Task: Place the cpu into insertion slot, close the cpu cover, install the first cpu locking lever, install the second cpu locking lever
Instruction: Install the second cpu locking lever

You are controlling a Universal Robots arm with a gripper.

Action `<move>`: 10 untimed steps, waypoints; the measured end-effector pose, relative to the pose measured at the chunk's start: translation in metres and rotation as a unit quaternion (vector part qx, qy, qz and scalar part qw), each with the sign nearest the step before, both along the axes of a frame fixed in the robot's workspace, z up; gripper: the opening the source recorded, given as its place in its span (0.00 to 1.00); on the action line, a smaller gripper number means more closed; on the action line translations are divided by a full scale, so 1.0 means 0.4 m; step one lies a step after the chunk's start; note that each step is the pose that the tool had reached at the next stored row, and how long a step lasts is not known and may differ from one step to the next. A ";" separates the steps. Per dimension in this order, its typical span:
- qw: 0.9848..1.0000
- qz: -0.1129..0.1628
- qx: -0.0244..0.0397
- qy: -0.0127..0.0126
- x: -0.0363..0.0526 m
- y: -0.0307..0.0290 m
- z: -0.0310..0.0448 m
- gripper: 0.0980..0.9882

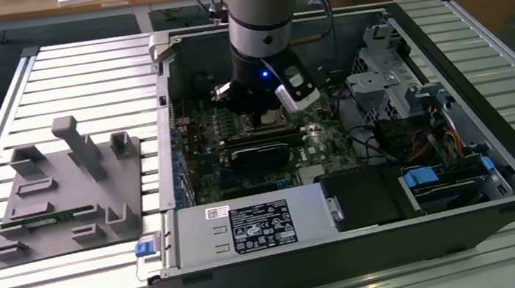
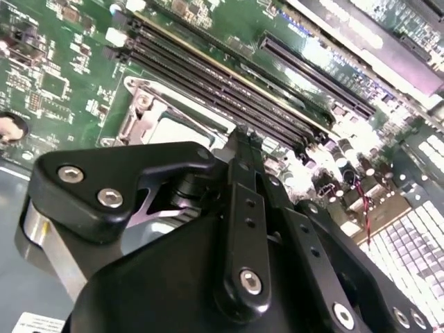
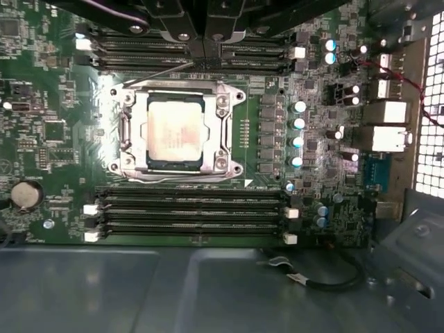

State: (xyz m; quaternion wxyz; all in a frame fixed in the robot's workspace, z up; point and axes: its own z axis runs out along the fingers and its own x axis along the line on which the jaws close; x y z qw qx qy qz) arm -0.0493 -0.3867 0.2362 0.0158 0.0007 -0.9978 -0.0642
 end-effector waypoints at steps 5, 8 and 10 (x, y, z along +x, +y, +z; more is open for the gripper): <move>1.000 0.000 0.002 0.000 -0.001 0.000 -0.018 0.01; 1.000 -0.001 0.004 0.000 -0.006 -0.003 -0.026 0.01; 1.000 -0.001 0.009 0.000 -0.008 -0.006 -0.028 0.01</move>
